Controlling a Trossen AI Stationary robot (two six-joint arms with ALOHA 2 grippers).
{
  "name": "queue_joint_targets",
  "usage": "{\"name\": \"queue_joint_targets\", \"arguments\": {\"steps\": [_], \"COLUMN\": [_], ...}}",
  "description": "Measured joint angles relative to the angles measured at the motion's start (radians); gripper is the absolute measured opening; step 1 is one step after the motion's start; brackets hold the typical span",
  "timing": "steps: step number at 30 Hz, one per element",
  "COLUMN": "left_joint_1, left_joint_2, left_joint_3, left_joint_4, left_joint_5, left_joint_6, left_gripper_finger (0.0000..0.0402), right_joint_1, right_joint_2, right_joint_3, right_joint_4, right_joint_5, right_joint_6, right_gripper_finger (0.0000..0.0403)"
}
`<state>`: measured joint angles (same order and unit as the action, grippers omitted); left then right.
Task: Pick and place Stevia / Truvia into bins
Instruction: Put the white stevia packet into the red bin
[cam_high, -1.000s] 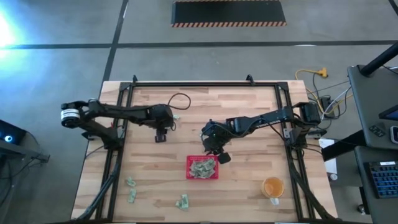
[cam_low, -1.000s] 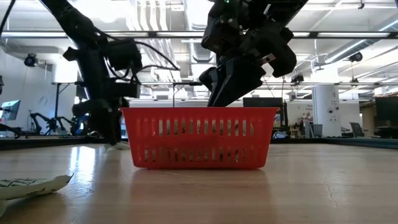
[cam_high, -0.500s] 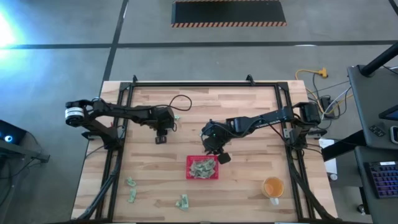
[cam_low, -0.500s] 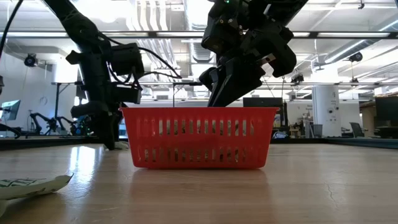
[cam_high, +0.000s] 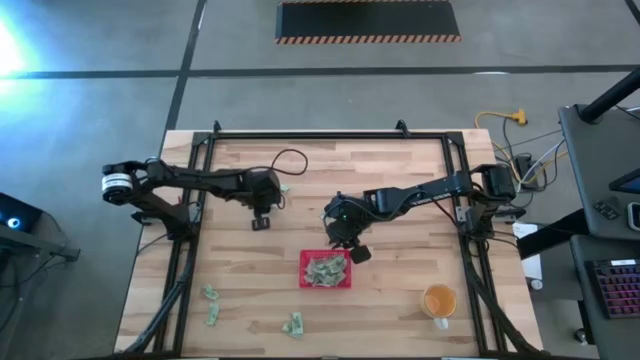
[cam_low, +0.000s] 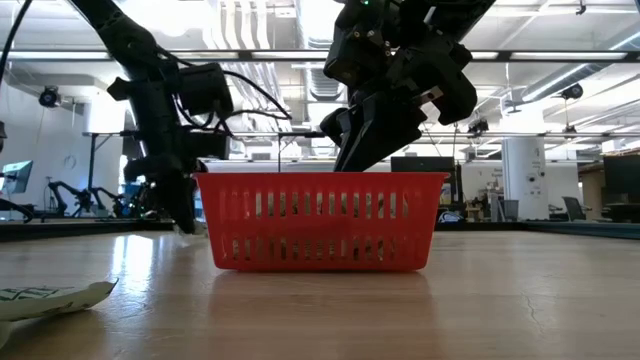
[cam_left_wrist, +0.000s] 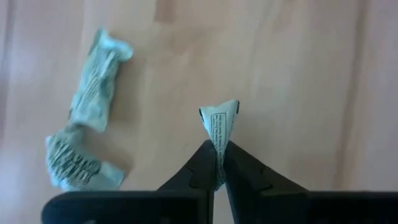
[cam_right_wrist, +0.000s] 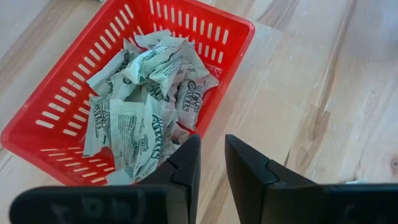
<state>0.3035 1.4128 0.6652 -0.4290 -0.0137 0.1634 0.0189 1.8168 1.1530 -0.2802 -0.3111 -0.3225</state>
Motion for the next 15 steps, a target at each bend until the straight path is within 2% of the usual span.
{"name": "queue_joint_targets", "arguments": {"steps": [8,11,15], "left_joint_1": [-0.055,-0.089,-0.146], "left_joint_2": [0.0,0.0,-0.001], "left_joint_3": [0.053,0.087,0.132], "left_joint_4": [0.002,0.003,0.028], "left_joint_5": [0.065,0.104,0.134], "left_joint_6": [-0.029,-0.03,-0.03], "left_gripper_finger": [0.0012,0.0012,0.0012], "right_joint_1": [0.0,0.001,0.0], "right_joint_2": [0.0,0.0,0.0], "right_joint_3": [0.0,0.0,0.0], "right_joint_4": [0.0,-0.002,-0.022], "right_joint_5": [0.012,0.129,0.361], "right_joint_6": [-0.027,-0.028,0.0], "right_gripper_finger": [0.0059,0.0059,0.0059]}}
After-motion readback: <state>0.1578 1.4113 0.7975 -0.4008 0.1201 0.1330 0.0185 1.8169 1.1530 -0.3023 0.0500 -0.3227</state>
